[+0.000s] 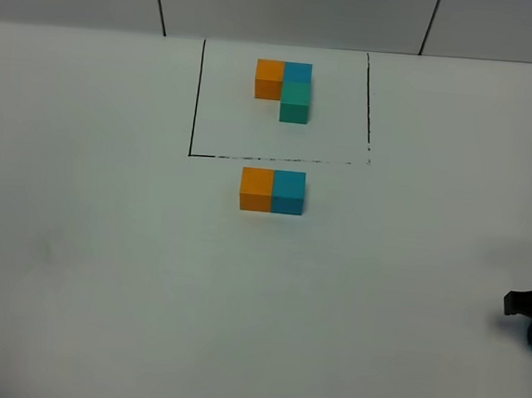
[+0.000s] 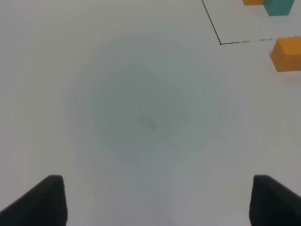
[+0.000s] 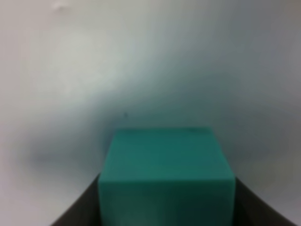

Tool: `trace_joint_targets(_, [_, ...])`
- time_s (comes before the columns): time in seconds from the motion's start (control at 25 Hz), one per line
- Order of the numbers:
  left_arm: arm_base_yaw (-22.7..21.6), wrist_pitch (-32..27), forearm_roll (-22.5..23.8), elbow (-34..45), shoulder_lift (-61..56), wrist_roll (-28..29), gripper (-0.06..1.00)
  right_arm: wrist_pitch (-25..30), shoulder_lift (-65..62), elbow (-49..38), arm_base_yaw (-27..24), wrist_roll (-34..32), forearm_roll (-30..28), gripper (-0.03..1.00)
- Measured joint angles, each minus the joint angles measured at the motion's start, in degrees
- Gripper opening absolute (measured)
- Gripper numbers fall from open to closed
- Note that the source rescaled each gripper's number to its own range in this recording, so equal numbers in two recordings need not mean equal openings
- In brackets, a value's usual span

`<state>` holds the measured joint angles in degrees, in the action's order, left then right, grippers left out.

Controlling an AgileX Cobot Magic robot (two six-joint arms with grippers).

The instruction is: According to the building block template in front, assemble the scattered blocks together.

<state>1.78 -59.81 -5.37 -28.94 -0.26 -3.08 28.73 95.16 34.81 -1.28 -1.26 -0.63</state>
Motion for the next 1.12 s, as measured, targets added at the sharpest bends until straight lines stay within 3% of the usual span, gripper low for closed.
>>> trace_joint_targets(0.2, [0.00,0.00,0.00,0.00,0.00,0.00,0.76,3.58,-3.17,0.00,4.06,-2.35,0.96,0.03])
trace_joint_targets(0.36, [0.00,0.00,0.00,0.00,0.00,0.00,0.76,7.43,-7.63,1.09,12.04,-9.91,0.13,0.03])
trace_joint_targets(0.56, [0.00,0.00,0.00,0.00,0.00,0.00,0.76,15.86,-9.79,3.87,27.50,-28.88,-6.47,0.03])
trace_joint_targets(0.72, [0.00,0.00,0.00,0.00,0.00,0.00,0.76,17.89,-9.13,6.29,40.97,-47.09,-12.18,0.03])
trace_joint_targets(0.8, [0.00,0.00,0.00,0.00,0.00,0.00,0.76,18.44,-7.54,8.05,44.95,-52.99,-13.95,0.03])
trace_joint_targets(0.92, [0.00,0.00,0.00,0.00,0.00,0.00,0.76,19.03,-4.08,12.08,47.44,-55.61,-14.17,0.03])
trace_joint_targets(1.12, [0.00,0.00,0.00,0.00,0.00,0.00,0.76,19.21,1.67,19.37,47.92,-53.00,-12.45,0.03])
